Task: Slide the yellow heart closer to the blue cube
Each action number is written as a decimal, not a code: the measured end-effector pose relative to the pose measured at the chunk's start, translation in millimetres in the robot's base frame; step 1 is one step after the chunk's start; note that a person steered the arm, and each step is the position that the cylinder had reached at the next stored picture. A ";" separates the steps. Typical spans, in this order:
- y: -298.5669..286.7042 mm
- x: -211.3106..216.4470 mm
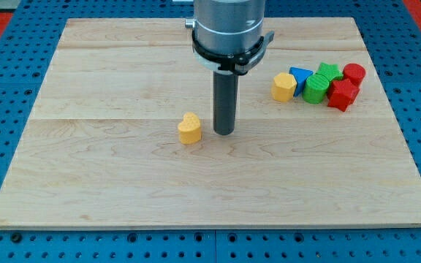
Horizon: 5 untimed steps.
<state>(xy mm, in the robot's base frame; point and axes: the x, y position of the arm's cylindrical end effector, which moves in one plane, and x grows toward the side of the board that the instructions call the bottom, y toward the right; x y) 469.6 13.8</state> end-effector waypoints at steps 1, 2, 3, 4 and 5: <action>-16.5 15.6; -44.0 19.1; -67.7 18.5; -80.4 14.4; -80.9 11.4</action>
<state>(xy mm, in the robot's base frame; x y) 481.0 -67.1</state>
